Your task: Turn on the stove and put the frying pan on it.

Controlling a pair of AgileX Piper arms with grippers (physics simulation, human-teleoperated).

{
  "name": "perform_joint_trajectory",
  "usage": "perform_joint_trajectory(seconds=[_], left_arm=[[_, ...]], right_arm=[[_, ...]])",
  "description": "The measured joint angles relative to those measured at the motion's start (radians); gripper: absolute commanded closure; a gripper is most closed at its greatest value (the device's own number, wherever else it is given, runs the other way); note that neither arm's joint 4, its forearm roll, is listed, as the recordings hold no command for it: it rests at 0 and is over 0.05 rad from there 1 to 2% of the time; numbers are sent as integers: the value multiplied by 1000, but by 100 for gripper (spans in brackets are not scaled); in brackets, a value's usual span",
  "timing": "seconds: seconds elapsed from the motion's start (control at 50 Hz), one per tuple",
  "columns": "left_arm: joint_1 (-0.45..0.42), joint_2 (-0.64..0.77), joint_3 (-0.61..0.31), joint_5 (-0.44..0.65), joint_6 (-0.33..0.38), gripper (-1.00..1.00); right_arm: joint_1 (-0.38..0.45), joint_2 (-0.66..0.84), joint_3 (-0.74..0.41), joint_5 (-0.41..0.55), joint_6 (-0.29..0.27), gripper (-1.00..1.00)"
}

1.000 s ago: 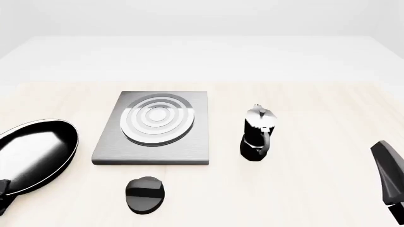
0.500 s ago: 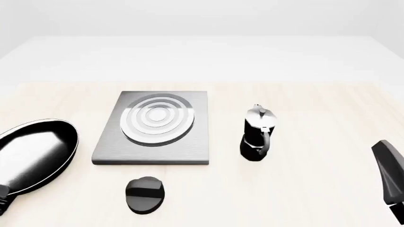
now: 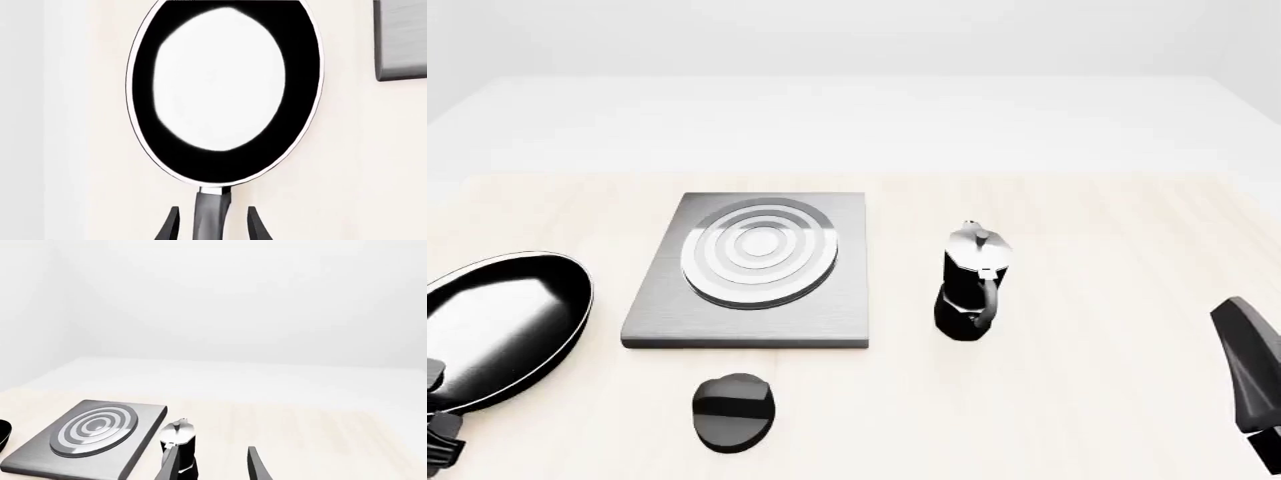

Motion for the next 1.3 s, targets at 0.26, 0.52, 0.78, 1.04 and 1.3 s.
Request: perform_joint_trajectory(seconds=[0.26,0.52,0.78,1.04,1.3], left_arm=[[26,94,30,-107,18,-100],[41,153,45,-174,27,-100],[52,203,54,-225,34,-100],[70,250,59,-271,49,-100],[56,206,73,-255,36,100]], right_arm=[[2,0,3,-1,-2,-100],[2,0,6,-3,-3,-100],[2,0,10,-5,-5,-100],[2,0,9,-4,-6,-100],[3,0,7,-3,-6,-100]])
